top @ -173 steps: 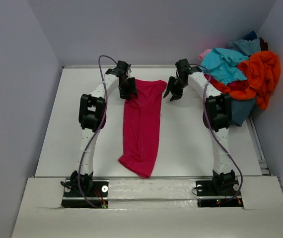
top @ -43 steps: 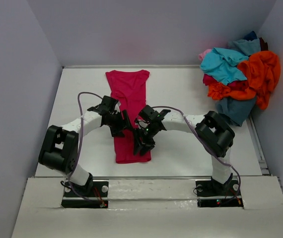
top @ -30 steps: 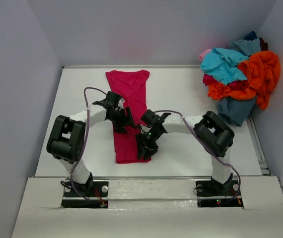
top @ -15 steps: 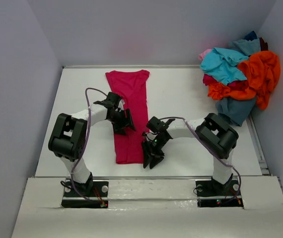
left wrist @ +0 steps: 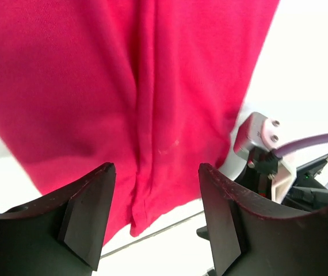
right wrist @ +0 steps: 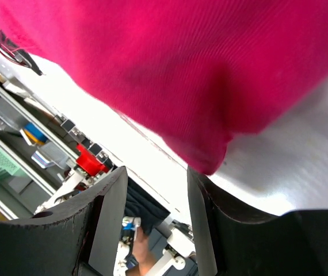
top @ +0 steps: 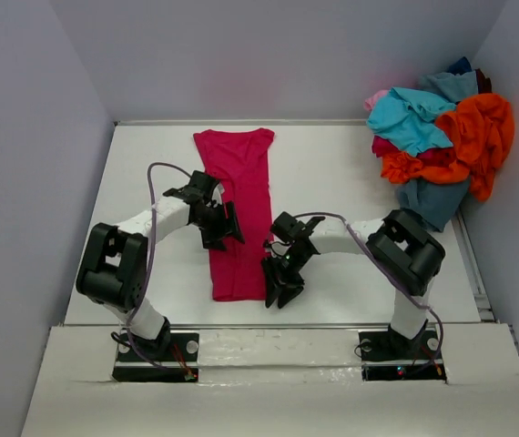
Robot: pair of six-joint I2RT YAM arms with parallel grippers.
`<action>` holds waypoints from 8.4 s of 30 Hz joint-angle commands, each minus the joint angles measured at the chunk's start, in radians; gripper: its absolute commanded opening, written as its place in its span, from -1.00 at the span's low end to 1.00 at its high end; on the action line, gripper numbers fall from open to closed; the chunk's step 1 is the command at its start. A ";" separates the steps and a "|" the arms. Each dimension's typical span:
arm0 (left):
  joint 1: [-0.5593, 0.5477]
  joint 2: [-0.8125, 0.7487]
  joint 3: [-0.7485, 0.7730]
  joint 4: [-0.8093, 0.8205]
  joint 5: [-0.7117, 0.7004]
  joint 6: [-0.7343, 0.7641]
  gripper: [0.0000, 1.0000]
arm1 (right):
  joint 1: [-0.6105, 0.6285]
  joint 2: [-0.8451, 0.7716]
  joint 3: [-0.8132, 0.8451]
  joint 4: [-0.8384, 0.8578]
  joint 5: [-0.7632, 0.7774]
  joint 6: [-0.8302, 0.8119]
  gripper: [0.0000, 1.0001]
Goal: Fold and stack the t-shirts
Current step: Fold the tshirt
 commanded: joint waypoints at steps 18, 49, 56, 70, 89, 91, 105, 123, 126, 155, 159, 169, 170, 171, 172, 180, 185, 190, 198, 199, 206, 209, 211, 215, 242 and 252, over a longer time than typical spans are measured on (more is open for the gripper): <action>0.007 -0.187 -0.151 -0.034 0.028 -0.014 0.41 | -0.021 0.013 0.432 -0.149 0.158 -0.018 0.03; 0.025 -0.348 -0.308 -0.115 0.022 -0.005 0.43 | -0.065 0.054 0.287 -0.008 0.136 0.060 0.04; 0.025 -0.431 -0.323 -0.152 0.007 -0.008 0.45 | -0.074 -0.101 0.186 -0.020 0.213 0.095 0.12; 0.025 -0.477 -0.444 -0.091 0.054 -0.057 0.52 | -0.102 -0.216 -0.055 0.144 0.259 0.250 0.34; 0.025 -0.416 -0.469 0.029 0.114 -0.112 0.54 | -0.140 -0.279 -0.238 0.400 0.207 0.388 0.46; 0.025 -0.418 -0.469 0.024 0.109 -0.113 0.54 | -0.151 -0.284 -0.261 0.425 0.198 0.402 0.46; 0.025 -0.445 -0.518 0.014 0.145 -0.158 0.54 | -0.179 -0.223 -0.393 0.719 0.057 0.554 0.46; 0.035 -0.510 -0.518 -0.051 0.094 -0.204 0.54 | -0.179 -0.204 -0.411 0.810 0.003 0.629 0.45; 0.045 -0.513 -0.496 -0.066 0.063 -0.202 0.54 | -0.179 -0.201 -0.416 0.818 -0.003 0.632 0.45; 0.095 -0.356 -0.462 0.018 0.073 -0.161 0.54 | -0.188 -0.169 -0.414 0.775 -0.058 0.603 0.44; 0.095 -0.352 -0.467 0.024 0.074 -0.160 0.54 | -0.188 -0.138 -0.382 0.741 -0.064 0.583 0.44; 0.095 -0.318 -0.479 0.069 0.103 -0.164 0.49 | -0.188 -0.075 -0.322 0.724 -0.084 0.565 0.41; 0.095 -0.316 -0.479 0.072 0.108 -0.166 0.47 | -0.188 -0.069 -0.319 0.721 -0.086 0.560 0.41; 0.095 -0.310 -0.478 0.076 0.111 -0.166 0.46 | -0.188 -0.068 -0.316 0.716 -0.087 0.557 0.40; 0.095 -0.307 -0.473 0.076 0.114 -0.164 0.44 | -0.188 -0.068 -0.311 0.709 -0.087 0.557 0.39; 0.095 -0.315 -0.472 0.070 0.135 -0.160 0.17 | -0.188 -0.060 -0.265 0.641 -0.087 0.510 0.37; 0.095 -0.327 -0.488 0.064 0.142 -0.156 -0.22 | -0.188 -0.055 -0.261 0.626 -0.094 0.500 0.33; 0.095 -0.338 -0.499 0.066 0.146 -0.160 -0.31 | -0.188 -0.048 -0.243 0.600 -0.095 0.482 0.29; 0.095 -0.330 -0.487 0.070 0.152 -0.153 -0.40 | -0.188 -0.029 -0.186 0.509 -0.083 0.424 0.04; 0.095 -0.327 -0.484 0.072 0.152 -0.152 -0.41 | -0.188 -0.028 -0.184 0.505 -0.083 0.421 -0.07; 0.095 -0.313 -0.470 0.072 0.154 -0.140 -0.47 | -0.188 -0.009 -0.160 0.482 -0.090 0.396 -0.35; 0.095 -0.309 -0.462 0.069 0.151 -0.132 -0.47 | -0.188 -0.005 -0.149 0.477 -0.092 0.391 -0.44; 0.095 -0.306 -0.458 0.069 0.148 -0.127 -0.52 | -0.188 -0.005 -0.141 0.469 -0.094 0.385 -0.55; 0.095 -0.312 -0.438 0.055 0.133 -0.109 -0.59 | -0.188 -0.002 -0.130 0.446 -0.091 0.367 -0.73; 0.050 -0.436 -0.518 -0.014 0.172 -0.058 -0.89 | -0.179 -0.051 -0.118 0.265 -0.034 0.210 -0.86; -0.039 -0.453 -0.528 0.009 0.180 -0.129 -0.89 | -0.125 -0.057 -0.106 0.239 -0.038 0.209 -0.86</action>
